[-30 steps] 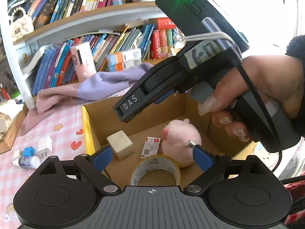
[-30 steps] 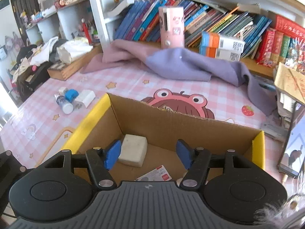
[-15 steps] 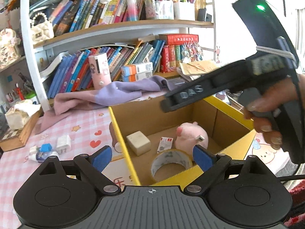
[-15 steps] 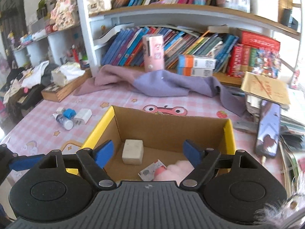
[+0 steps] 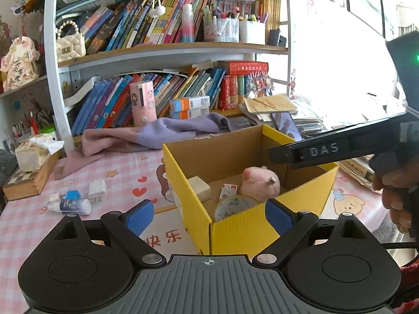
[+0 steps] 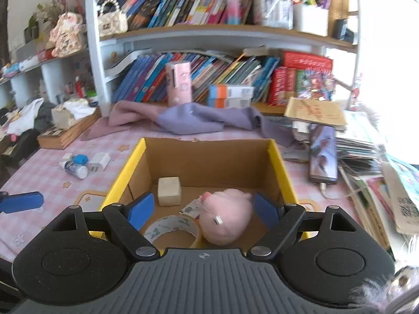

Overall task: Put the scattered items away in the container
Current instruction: 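Withdraw both tools up out of the yellow box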

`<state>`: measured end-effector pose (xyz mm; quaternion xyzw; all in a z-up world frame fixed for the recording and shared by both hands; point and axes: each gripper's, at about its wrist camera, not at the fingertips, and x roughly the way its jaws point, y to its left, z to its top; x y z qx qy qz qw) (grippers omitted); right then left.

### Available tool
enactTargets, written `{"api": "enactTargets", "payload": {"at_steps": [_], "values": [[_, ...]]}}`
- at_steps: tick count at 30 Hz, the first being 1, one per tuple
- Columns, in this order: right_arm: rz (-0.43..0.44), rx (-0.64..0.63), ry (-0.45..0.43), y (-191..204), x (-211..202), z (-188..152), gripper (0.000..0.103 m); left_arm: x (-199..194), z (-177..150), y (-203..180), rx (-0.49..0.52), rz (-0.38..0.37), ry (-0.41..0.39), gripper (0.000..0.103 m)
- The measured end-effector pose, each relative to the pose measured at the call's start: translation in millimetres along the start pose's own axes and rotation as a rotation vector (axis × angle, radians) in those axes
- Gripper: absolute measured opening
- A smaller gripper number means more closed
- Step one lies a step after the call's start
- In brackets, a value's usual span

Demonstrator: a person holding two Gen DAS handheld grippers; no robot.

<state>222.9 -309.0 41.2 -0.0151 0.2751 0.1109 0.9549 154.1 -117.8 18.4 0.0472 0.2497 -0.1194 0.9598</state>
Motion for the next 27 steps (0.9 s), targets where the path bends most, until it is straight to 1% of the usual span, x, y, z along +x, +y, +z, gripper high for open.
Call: {"api": "enactTargets", "payload": {"at_steps": [5,12,16,23,27], "values": [[-0.053,0.045,-0.018,10,-26,-19,0.083,-24,-17,13,-0.032,0.009,0.008,0.094],[-0.116,0.051,-0.026,36,-57,-47,0.085,-63,-43,35,-0.099,0.065,0.030,0.094],[-0.126,0.044,-0.012,52,-74,-67,0.086,-82,-59,43,-0.117,0.082,0.045,0.094],[-0.136,0.049,0.031,76,-99,-101,0.087,-106,-80,52,-0.110,0.114,0.075,0.094],[-0.132,0.045,0.060,89,-106,-112,0.087,-116,-86,54,-0.105,0.110,0.086,0.094]]}}
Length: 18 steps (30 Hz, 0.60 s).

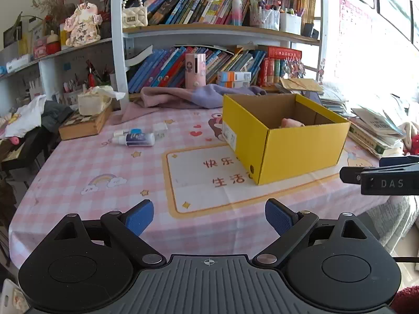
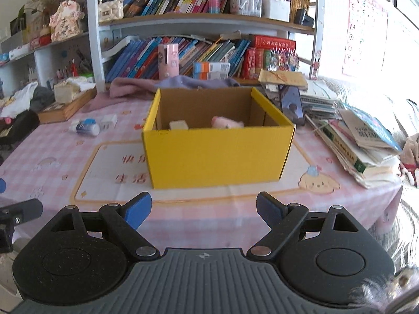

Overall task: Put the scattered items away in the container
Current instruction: 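Withdraw both tools up out of the yellow box, then move the right tool toward the white charger plug while the left tool follows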

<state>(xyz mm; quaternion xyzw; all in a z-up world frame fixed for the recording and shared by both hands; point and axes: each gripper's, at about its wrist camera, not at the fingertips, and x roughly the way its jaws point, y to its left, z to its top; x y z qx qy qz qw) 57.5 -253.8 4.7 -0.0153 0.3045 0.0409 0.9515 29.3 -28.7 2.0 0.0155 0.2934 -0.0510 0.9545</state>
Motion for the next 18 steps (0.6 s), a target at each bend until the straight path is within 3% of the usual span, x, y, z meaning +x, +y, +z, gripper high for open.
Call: {"api": "enactTargets", "payload": {"at_steps": [18], "values": [[0.130,-0.129,0.105,49,1,-11,0.090,-12,-19,23,-0.041,0.043,0.058,0.094]]}}
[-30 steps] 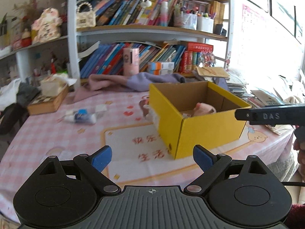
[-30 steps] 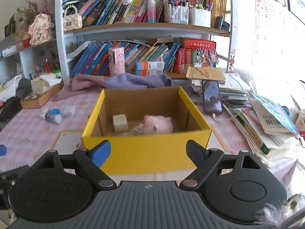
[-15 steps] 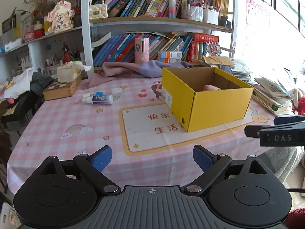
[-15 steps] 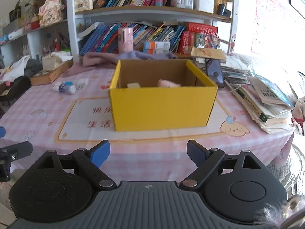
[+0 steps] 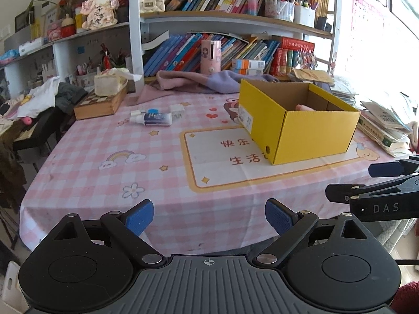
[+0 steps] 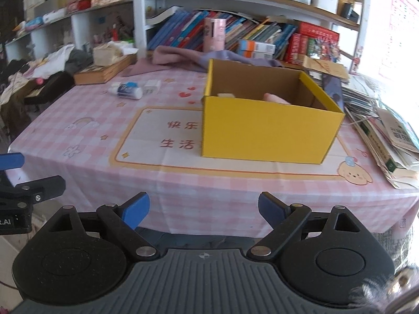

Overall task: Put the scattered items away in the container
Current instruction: 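Move the right tool toward the white charger plug while the left tool follows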

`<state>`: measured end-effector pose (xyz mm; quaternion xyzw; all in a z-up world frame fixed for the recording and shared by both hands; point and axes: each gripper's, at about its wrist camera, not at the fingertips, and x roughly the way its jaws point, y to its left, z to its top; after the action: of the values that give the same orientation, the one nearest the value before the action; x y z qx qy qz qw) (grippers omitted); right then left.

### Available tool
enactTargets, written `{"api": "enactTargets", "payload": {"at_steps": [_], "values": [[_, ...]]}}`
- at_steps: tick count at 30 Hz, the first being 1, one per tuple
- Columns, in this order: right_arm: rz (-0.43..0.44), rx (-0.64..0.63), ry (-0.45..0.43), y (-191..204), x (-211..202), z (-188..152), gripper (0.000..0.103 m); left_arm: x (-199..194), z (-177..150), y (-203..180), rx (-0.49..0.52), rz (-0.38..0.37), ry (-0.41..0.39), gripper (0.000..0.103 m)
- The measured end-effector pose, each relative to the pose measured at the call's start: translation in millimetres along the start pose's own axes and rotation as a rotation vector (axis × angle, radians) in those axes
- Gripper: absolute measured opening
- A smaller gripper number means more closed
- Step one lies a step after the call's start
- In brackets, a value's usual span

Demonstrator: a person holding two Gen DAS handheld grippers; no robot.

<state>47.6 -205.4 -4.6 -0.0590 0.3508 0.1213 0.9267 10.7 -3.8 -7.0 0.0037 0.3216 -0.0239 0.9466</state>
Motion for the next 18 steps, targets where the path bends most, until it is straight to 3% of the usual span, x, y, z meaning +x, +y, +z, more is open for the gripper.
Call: {"api": "enactTargets", "payload": {"at_steps": [18], "values": [[0.095,-0.086,-0.019,35,14,18,0.090,-6,-2,33,-0.057,0.102,-0.001,0.094]]}}
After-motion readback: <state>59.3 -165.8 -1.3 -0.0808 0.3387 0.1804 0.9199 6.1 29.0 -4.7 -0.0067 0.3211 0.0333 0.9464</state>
